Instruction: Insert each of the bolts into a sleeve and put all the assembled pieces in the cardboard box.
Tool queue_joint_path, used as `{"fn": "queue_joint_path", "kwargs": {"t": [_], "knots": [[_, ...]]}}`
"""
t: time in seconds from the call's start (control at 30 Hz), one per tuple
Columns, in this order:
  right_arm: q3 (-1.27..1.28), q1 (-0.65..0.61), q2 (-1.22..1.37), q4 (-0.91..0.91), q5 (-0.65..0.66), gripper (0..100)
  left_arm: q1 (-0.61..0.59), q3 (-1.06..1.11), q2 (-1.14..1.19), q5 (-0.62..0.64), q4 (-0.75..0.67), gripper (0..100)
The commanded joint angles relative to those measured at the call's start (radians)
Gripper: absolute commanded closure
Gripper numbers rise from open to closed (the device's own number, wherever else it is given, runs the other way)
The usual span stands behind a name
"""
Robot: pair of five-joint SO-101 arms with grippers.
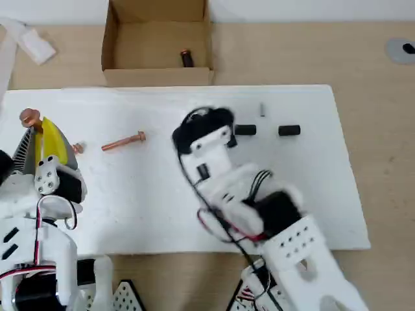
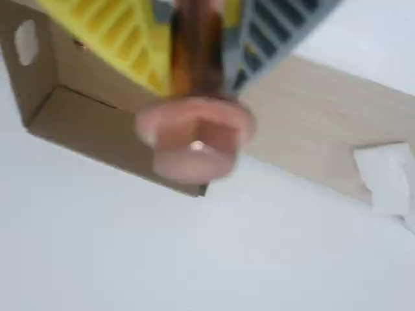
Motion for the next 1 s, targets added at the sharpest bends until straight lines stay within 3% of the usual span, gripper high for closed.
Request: {"fn": "queue_joint_path", "kwargs": {"t": [0.0, 0.27, 0.47, 0.73, 0.97], "knots": [[0.127, -0.070, -0.110, -0.207, 0.008, 98.9, -0.014, -0.003, -0.002, 0.006, -0.034, 99], [0.303, -0.119, -0.295, -0.545, 0.006, 98.9, -0.008, 0.064, -0.002, 0.014, -0.143, 99], [0.467, -0.120, -0.484, -0.790, 0.011, 98.9, 0.172, 0.063, -0.002, 0.006, -0.146, 99], [0.679, -0.122, -0.710, -0.839, 0.020, 98.9, 0.361, 0.020, -0.002, 0.006, -0.144, 99], [0.851, -0.122, -0.931, -0.884, 0.126, 98.9, 0.523, -0.008, 0.001, 0.006, -0.137, 99]]}}
